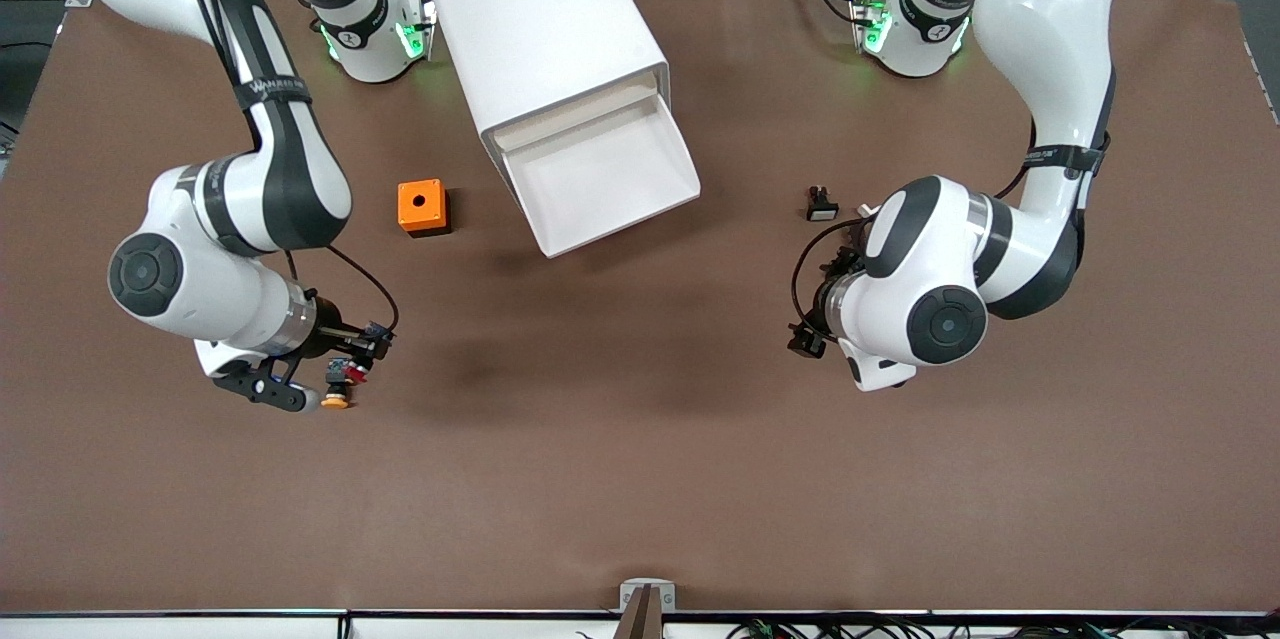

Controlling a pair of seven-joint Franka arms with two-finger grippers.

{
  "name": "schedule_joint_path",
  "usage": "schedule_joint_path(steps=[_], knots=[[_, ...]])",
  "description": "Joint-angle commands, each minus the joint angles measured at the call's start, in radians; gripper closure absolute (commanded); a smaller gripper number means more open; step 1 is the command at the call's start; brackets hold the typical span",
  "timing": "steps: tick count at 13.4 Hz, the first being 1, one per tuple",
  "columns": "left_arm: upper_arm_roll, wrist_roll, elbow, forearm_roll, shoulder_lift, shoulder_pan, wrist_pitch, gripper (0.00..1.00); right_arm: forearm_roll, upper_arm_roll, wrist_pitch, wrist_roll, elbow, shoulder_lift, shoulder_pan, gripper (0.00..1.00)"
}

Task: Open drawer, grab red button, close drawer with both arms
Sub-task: 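Carry the red button beside the yellow button while the left gripper approaches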

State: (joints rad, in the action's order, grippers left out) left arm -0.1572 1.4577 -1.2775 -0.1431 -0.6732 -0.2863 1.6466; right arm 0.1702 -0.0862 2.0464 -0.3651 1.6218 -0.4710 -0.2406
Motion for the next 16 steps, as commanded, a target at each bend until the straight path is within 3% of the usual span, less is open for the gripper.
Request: schedule_joint_path(steps=[1, 5, 12, 16], knots=[[-0.002, -0.028, 0.000, 0.022, -0.005, -0.022, 0.028, 0.01, 0.000, 0.016, 0.069, 0.084, -0.008, -0.060, 0.044, 0.99], [-0.004, -0.210, -0.005, 0.023, 0.004, -0.053, 0.041, 0.01, 0.008, 0.019, 0.179, 0.126, -0.007, -0.155, 0.061, 0.99], [-0.004, -0.232, -0.008, 0.022, -0.006, -0.092, 0.094, 0.01, 0.009, 0.020, 0.278, 0.208, -0.007, -0.231, 0.063, 0.98], [-0.004, -0.376, -0.025, 0.022, -0.005, -0.123, 0.099, 0.01, 0.012, 0.022, 0.279, 0.229, -0.011, -0.253, 0.063, 0.90]])
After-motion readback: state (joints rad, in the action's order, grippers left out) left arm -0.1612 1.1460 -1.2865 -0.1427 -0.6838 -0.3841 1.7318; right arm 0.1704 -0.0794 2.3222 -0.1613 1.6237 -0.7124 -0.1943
